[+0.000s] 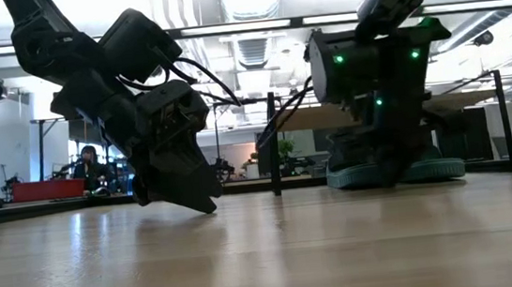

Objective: Pick and place slides into the shelf
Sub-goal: Adjust the green slippers under the shelf

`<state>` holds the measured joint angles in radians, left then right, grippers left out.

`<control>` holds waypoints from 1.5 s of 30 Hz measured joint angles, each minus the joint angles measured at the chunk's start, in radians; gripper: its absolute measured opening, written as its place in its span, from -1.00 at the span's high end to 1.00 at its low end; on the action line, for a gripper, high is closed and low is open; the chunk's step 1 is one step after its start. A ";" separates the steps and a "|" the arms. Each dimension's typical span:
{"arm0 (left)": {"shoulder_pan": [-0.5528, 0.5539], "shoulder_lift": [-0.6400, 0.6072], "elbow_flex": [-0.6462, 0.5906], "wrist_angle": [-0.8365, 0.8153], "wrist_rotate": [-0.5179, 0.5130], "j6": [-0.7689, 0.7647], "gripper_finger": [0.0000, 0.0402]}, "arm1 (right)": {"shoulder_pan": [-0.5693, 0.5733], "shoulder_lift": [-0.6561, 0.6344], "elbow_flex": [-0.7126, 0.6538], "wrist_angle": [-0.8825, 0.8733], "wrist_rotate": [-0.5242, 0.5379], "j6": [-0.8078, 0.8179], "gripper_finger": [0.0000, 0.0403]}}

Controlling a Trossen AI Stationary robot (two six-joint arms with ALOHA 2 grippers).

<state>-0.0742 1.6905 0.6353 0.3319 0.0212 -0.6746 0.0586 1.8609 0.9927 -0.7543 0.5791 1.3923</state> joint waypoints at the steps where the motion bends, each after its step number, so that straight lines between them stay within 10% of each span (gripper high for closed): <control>1: 0.000 0.000 0.000 0.000 0.000 0.000 0.05 | 0.000 -0.001 -0.003 -0.005 0.002 0.011 0.96; 21: 0.000 0.000 0.000 0.000 0.000 0.000 0.05 | 0.000 -0.008 -0.005 -0.201 0.040 0.093 0.96; 38: 0.000 0.000 0.000 -0.002 0.026 0.000 0.05 | -0.160 -0.206 0.002 -0.060 -0.182 -0.074 0.96; 45: 0.000 0.000 0.000 -0.003 0.029 0.000 0.05 | -0.253 -0.173 -0.009 0.128 -0.442 -0.281 0.96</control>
<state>-0.0738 1.6901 0.6353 0.3290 0.0501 -0.6746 -0.1948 1.6876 0.9833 -0.6261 0.1372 1.1118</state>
